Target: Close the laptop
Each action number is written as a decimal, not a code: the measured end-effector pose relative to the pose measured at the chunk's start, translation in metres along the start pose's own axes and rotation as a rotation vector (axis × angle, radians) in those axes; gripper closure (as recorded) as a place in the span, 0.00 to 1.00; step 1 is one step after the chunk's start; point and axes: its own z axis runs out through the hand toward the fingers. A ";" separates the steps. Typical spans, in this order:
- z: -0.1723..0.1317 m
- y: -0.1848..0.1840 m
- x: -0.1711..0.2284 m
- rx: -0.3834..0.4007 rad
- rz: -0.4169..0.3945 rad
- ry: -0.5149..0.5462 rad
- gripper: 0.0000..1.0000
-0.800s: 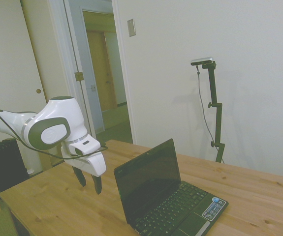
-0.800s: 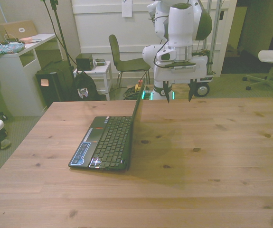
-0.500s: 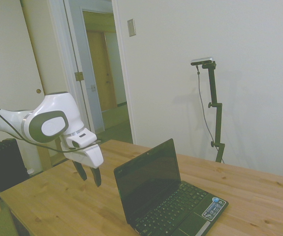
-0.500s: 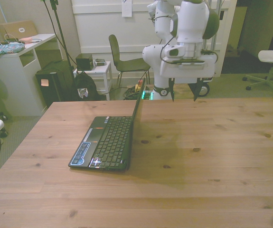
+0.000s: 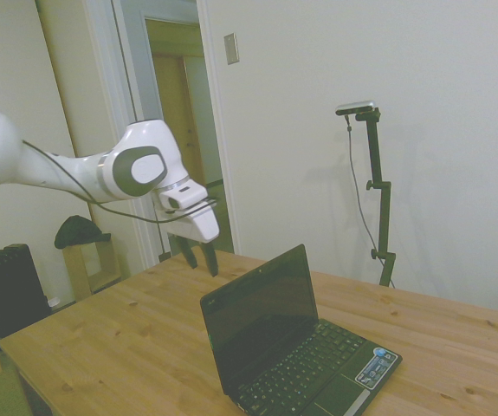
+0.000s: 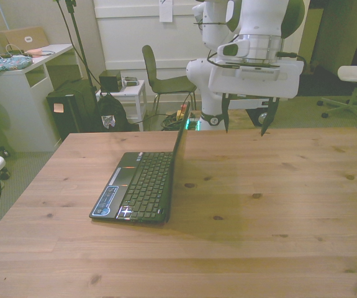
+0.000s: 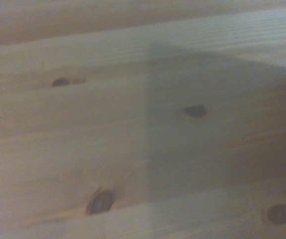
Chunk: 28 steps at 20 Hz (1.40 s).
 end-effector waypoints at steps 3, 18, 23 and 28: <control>0.011 -0.011 0.026 -0.010 0.038 -0.008 1.00; 0.017 0.012 0.065 -0.075 0.153 -0.033 1.00; 0.015 0.021 0.068 -0.085 0.169 -0.040 1.00; 0.019 0.043 0.089 -0.096 0.221 -0.043 1.00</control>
